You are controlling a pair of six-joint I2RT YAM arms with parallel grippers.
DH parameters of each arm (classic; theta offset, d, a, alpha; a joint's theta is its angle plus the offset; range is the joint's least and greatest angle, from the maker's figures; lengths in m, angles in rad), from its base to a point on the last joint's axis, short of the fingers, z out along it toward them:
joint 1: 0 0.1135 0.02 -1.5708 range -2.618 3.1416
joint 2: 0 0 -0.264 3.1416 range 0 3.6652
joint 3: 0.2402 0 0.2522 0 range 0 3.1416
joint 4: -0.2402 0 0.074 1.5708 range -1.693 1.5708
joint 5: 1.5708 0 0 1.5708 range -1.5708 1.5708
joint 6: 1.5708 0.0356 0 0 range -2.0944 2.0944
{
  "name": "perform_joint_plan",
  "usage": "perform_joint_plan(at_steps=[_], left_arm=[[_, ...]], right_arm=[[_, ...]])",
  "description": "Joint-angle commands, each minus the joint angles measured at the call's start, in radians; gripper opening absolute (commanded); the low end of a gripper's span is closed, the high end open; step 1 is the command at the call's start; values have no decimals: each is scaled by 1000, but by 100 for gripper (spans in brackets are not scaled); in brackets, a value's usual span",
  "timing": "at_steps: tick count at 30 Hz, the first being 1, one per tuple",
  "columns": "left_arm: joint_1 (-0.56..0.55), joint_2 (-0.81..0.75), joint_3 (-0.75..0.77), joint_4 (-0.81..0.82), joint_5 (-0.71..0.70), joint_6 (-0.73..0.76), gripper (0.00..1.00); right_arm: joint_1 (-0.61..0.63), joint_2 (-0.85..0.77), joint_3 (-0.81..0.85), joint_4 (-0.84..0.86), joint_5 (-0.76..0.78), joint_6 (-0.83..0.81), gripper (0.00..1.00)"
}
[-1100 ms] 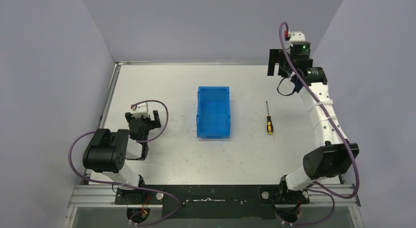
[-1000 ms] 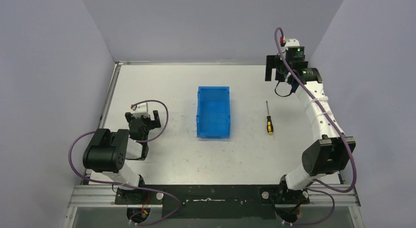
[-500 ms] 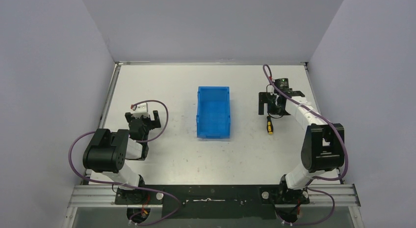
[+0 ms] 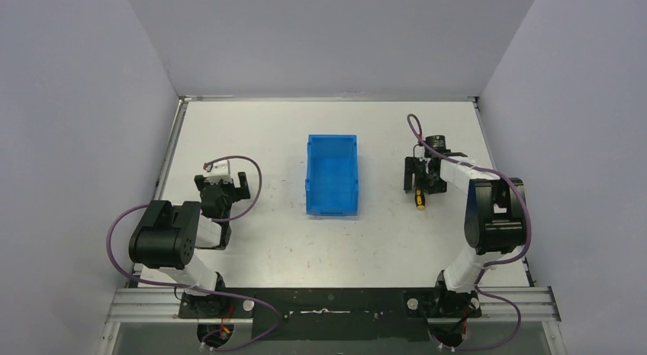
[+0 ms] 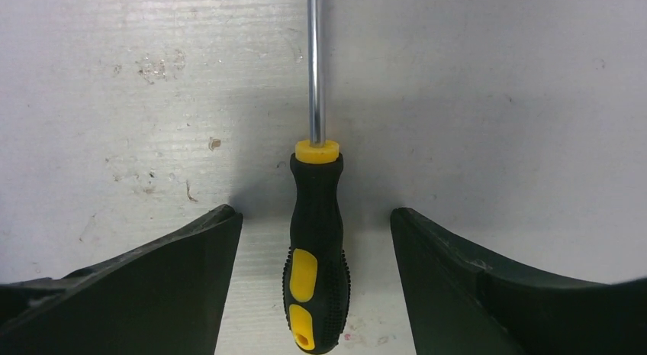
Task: Put the screwdriver in the bin
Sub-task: Pick up the screwdriver from the center of the board.
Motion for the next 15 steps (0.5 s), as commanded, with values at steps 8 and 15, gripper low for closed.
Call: perform_joint_plan(at_steps=[8,15], left_arm=[[-2,-5,18,54,3,5,97],[-2,-5,18,54,3,6,97]], right_arm=[[-9,-1,1,41,17,11,34],[-10,-48,50,-7,33,11,22]])
